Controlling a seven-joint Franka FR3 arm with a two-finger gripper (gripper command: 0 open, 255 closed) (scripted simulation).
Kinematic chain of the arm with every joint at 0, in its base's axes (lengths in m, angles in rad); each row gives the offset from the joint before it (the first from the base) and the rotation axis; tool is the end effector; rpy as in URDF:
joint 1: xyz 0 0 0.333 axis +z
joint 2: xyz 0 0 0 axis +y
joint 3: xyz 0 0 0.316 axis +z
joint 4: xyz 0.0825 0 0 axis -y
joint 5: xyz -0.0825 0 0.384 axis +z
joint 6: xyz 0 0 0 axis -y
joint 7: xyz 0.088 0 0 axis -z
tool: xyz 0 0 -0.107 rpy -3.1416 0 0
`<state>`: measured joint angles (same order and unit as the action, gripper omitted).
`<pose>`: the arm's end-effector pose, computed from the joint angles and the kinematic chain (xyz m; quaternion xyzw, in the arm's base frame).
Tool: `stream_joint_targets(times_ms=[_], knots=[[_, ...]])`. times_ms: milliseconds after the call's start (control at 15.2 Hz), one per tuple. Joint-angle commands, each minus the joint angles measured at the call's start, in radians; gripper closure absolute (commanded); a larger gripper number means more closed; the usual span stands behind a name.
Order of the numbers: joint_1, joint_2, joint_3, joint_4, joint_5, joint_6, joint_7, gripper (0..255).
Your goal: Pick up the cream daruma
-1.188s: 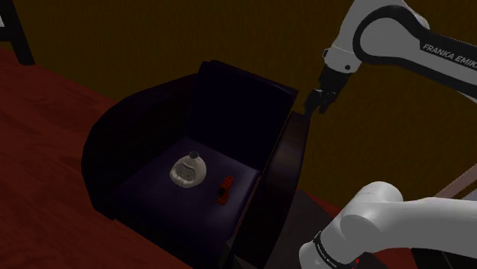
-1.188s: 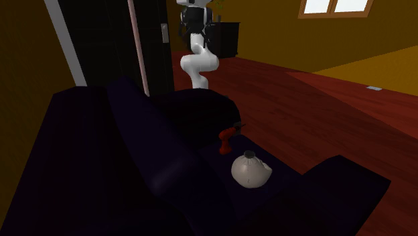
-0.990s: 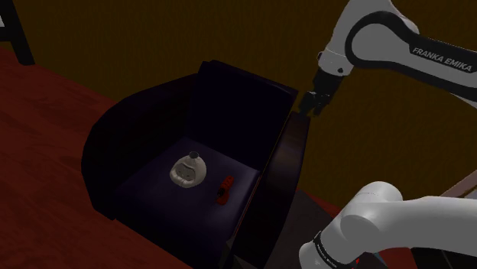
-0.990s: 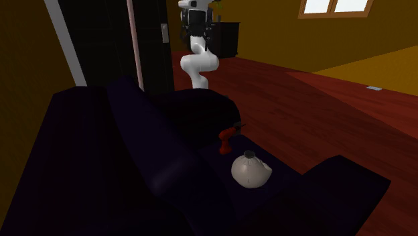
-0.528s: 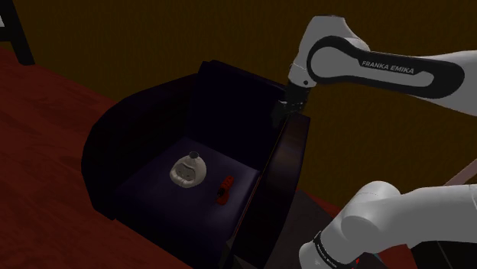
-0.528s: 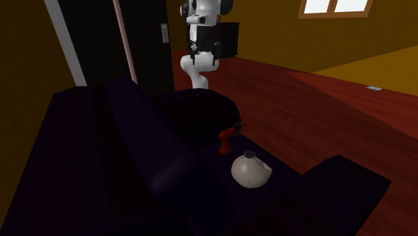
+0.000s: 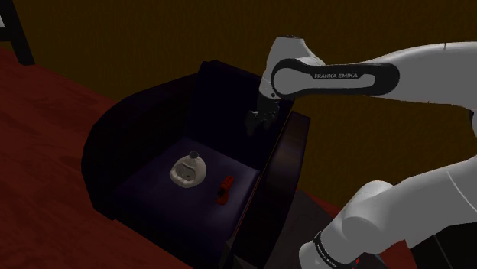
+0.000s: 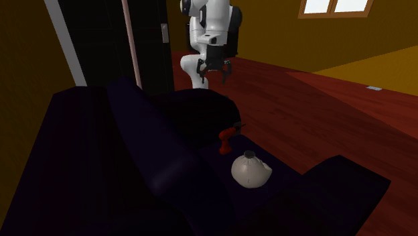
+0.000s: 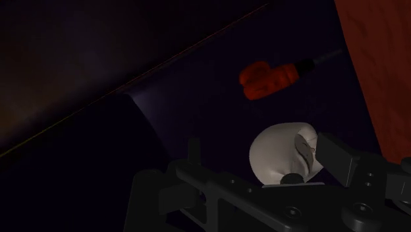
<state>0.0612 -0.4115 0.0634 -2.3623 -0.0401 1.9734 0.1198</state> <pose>0.4238 0.0521 0.4846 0.9994 0.0076 0.0145 0.0297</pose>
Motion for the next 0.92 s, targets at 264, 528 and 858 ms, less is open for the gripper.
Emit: stream_joint_targets(times_ms=[264, 528, 858], knots=[[0.014, 0.215, 0.036, 0.074, -0.002, 0.141, 0.054, 0], [0.024, 0.363, 0.055, 0.146, -0.016, 0.214, 0.090, 0], [0.042, 0.552, 0.070, 0.265, -0.043, 0.281, 0.136, 0]])
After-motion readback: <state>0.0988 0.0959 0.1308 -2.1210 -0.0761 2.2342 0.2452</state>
